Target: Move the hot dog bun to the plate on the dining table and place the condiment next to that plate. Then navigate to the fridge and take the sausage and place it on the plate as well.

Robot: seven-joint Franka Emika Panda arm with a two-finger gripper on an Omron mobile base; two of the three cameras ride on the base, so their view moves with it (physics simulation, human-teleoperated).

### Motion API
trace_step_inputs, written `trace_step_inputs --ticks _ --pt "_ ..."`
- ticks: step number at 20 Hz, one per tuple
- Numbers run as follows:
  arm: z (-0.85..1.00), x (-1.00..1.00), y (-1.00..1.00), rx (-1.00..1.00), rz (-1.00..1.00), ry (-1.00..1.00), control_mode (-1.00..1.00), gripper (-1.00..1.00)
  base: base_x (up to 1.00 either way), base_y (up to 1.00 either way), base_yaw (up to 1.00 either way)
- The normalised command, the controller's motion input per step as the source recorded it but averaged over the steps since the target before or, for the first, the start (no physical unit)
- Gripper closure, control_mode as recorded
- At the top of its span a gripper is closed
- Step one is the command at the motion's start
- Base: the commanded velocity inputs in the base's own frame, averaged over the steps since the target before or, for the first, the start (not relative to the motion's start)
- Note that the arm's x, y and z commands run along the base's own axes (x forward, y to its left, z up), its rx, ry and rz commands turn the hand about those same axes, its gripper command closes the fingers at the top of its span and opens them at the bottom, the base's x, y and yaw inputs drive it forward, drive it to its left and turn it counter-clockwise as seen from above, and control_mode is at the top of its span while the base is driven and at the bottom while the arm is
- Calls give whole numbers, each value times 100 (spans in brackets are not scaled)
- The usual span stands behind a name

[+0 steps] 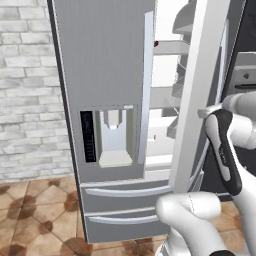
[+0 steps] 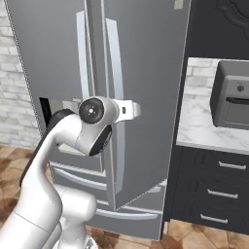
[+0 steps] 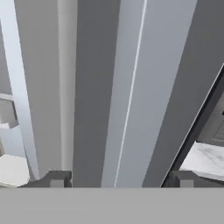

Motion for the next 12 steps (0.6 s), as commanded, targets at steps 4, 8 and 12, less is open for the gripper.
trace_step_inputs --ticks 4,8,12 --pt "55 -84 14 -14 0 -3 -100 -100 0 0 0" --pt "38 -55 0 -16 -1 -1 -100 -100 0 0 0" --pt "18 -69 -7 -4 -1 -13 -100 -100 0 0 0"
